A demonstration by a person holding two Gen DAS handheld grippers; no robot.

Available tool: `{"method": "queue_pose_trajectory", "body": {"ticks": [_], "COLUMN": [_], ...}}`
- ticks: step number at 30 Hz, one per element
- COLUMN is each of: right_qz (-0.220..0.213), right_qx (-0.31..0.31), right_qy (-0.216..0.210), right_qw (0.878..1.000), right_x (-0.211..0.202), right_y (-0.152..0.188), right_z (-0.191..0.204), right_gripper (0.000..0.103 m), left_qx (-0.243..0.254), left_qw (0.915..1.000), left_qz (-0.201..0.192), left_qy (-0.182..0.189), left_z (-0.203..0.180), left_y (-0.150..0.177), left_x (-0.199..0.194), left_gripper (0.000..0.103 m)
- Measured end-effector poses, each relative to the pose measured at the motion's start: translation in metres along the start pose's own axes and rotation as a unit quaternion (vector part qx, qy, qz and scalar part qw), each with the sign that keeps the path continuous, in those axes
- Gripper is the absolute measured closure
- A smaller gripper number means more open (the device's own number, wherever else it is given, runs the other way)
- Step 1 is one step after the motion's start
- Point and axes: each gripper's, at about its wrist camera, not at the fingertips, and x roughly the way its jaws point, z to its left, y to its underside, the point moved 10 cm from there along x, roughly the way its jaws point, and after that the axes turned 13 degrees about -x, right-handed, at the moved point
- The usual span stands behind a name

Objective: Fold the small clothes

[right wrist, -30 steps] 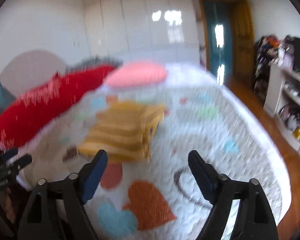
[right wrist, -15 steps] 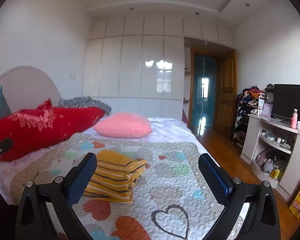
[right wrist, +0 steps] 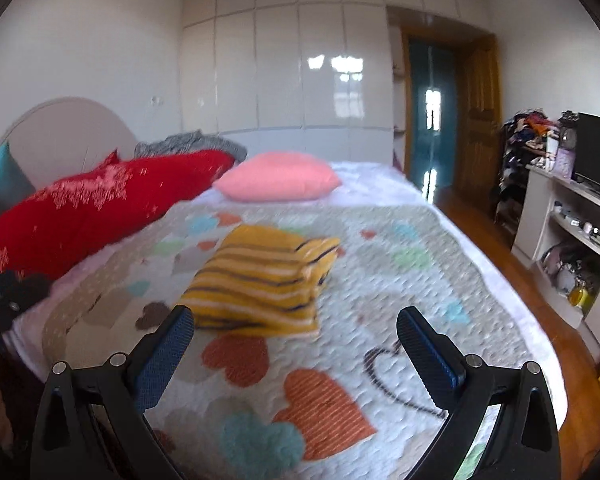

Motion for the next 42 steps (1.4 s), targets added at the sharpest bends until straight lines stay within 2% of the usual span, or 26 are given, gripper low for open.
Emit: {"method": "queue_pose_trajectory", "body": {"ticks": [7, 14, 24, 42], "right_qz": [0.069, 0.101, 0.128, 0.146], "right_qx": [-0.018, -0.008, -0.006, -0.012], "right_qy": [-0.017, -0.023, -0.04, -0.047], "right_qw": [0.997, 0.995, 0.991, 0.988], "right_x": [0.026, 0.036, 0.046, 0.052], "right_y": [0.034, 0.054, 0.069, 0.08], "right_z": [0.021, 0.023, 0.034, 0.045], "right_gripper": [0.0, 0.0, 0.0, 0.0], "left_qx": [0.001, -0.003, -0.006, -0.022], "left_qw": [0.9979, 0.9949, 0.9927, 0.9876], "left_qz": [0.064, 0.099, 0.119, 0.155], "left_qy": [0.009, 0.016, 0.017, 0.012], "left_z": [-0.003, -0.007, -0.006, 0.0], "left_y": [0.031, 0.051, 0.059, 0.073], "left_x": [0.022, 0.029, 0.035, 0.046], "left_gripper": [0.0, 0.0, 0.0, 0.0]}}
